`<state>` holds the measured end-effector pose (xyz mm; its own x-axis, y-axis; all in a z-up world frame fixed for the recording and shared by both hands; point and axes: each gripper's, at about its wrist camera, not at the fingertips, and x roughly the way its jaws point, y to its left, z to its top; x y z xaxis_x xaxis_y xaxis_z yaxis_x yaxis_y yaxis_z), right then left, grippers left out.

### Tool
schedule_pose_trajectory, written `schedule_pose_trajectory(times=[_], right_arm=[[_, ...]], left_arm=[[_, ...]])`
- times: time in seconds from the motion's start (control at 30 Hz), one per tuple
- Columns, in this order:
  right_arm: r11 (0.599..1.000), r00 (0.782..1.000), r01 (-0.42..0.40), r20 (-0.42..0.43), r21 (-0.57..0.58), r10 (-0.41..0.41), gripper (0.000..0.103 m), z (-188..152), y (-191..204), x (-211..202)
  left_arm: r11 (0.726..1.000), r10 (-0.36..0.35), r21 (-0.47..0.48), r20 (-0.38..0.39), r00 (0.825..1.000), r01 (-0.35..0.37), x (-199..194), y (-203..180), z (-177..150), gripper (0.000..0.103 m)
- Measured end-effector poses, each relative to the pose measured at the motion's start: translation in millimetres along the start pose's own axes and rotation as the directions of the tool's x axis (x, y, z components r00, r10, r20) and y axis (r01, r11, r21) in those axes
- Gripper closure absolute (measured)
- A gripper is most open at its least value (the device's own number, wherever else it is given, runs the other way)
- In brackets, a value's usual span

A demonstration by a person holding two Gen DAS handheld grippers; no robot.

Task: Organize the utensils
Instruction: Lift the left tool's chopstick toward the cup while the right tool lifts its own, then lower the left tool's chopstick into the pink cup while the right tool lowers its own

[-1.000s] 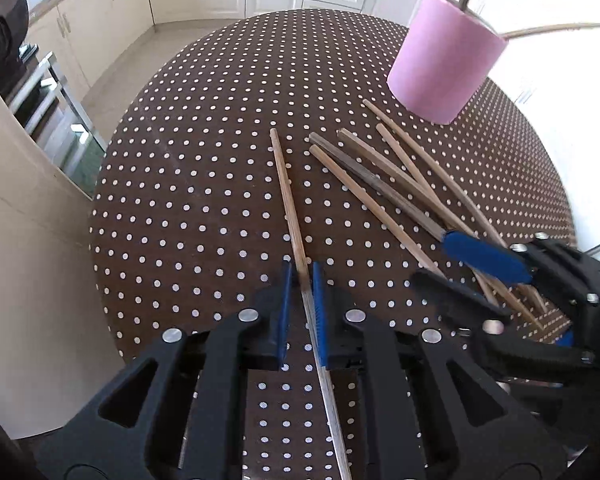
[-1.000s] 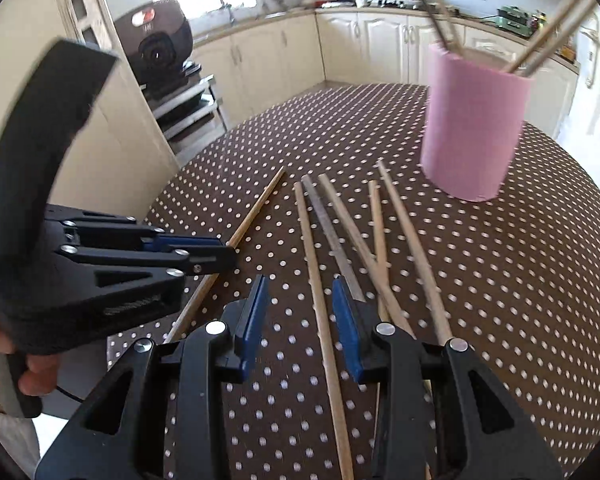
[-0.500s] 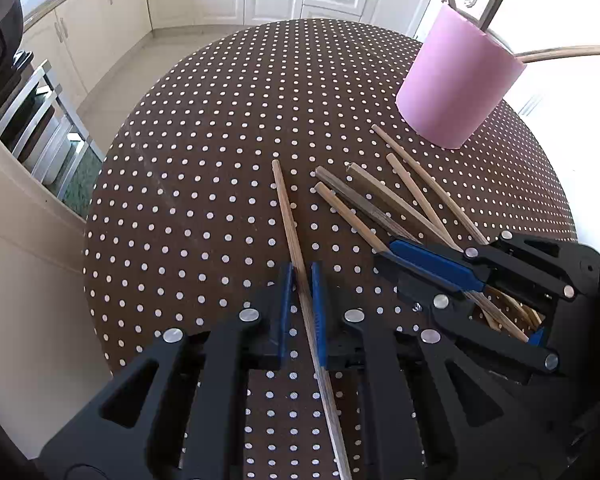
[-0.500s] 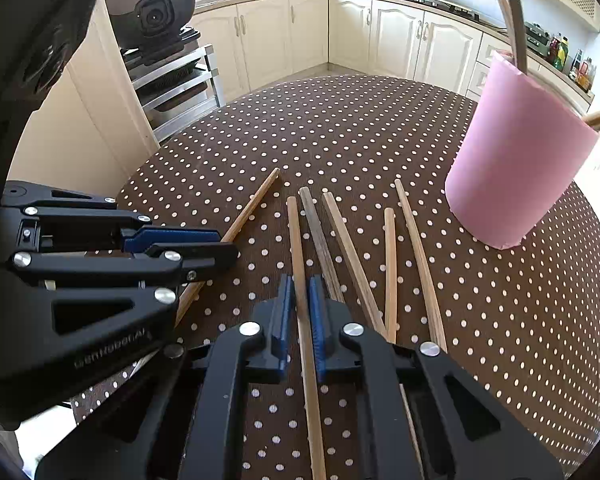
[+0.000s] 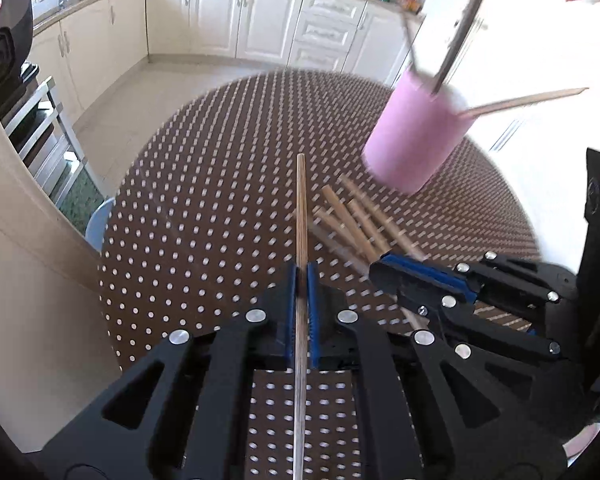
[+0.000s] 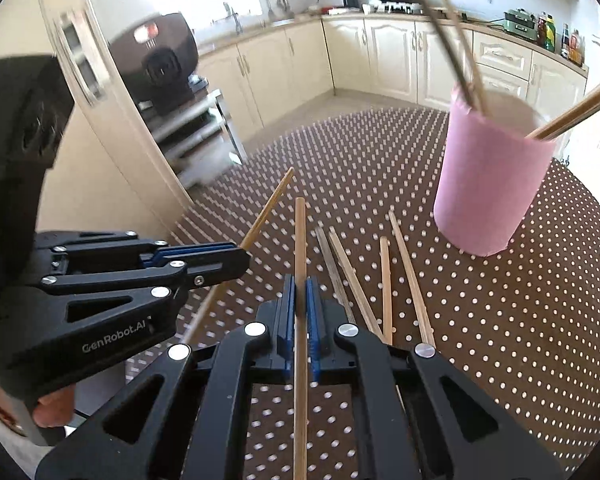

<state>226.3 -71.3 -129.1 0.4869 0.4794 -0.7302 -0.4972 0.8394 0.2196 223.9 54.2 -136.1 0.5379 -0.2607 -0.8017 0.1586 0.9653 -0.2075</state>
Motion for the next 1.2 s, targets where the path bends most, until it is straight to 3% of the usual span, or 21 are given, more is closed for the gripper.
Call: schedule_pose_trajectory(times=[0.27, 0.57, 0.93, 1.07, 1.2], right_arm=[[0.994, 0.984, -0.098, 0.153, 0.037, 0.092, 0.098, 2.0, 0.6, -51.1], [0.974, 0.955, -0.22, 0.216, 0.055, 0.204, 0.098, -6.5, 3.9, -75.9], [0.998, 0.949, -0.067, 0.308, 0.005, 0.062, 0.098, -12.5, 8.3, -117.4], [1.0, 0.918, 0.011, 0.397, 0.011, -0.014, 0.098, -9.2, 2.3, -139.9], [0.995, 0.858, 0.089, 0.504, 0.038, -0.096, 0.098, -4.4, -4.5, -162.8]], left_arm=[[0.998, -0.065, 0.026, 0.122, 0.99, 0.062, -48.9, -19.2, 5.3, 0.097], [0.99, -0.133, 0.071, 0.19, 0.973, 0.122, -79.2, -37.6, 2.3, 0.097], [0.987, -0.146, 0.101, 0.257, 0.955, 0.124, -102.7, -54.3, 3.4, 0.097], [0.984, -0.164, 0.119, 0.311, 0.936, 0.133, -113.5, -62.9, 11.2, 0.097], [0.981, -0.18, 0.137, 0.369, 0.912, 0.138, -126.7, -73.9, 23.0, 0.097]])
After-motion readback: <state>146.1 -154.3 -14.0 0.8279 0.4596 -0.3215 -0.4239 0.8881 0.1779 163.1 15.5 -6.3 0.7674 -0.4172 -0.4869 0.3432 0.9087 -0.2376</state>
